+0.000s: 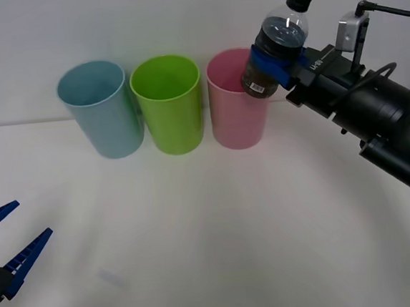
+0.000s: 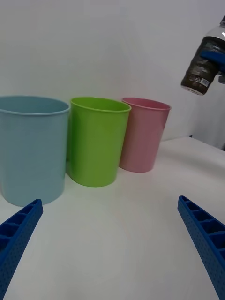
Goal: Grasp the object on the table and drop it into the matching bin: aluminum can to the light blue bin, PET bottle to the pink bin.
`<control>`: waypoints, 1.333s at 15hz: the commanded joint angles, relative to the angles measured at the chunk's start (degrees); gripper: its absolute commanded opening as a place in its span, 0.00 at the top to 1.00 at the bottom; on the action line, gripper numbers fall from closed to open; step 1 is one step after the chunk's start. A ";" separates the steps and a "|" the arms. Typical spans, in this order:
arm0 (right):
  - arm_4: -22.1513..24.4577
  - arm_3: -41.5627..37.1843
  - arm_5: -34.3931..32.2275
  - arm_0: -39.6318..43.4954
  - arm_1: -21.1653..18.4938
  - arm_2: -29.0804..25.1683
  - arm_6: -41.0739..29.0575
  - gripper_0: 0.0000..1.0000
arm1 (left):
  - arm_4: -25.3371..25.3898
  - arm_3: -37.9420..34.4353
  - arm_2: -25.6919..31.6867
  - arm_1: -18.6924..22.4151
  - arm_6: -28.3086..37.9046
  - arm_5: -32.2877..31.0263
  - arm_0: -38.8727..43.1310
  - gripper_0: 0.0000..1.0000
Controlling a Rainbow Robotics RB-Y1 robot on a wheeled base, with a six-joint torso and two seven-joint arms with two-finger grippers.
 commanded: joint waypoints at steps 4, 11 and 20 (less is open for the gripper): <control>6.89 14.55 3.22 -11.88 5.22 -0.01 0.03 1.00 | 0.00 0.00 0.00 0.00 0.00 0.00 0.00 0.00; 10.14 27.39 9.63 -21.28 8.65 -0.01 1.79 1.00 | 0.00 0.00 0.00 0.00 0.00 0.00 0.00 0.00; 10.58 27.83 10.07 -21.46 8.65 -0.36 2.94 0.06 | 0.00 0.00 0.00 0.00 0.00 0.00 0.00 0.00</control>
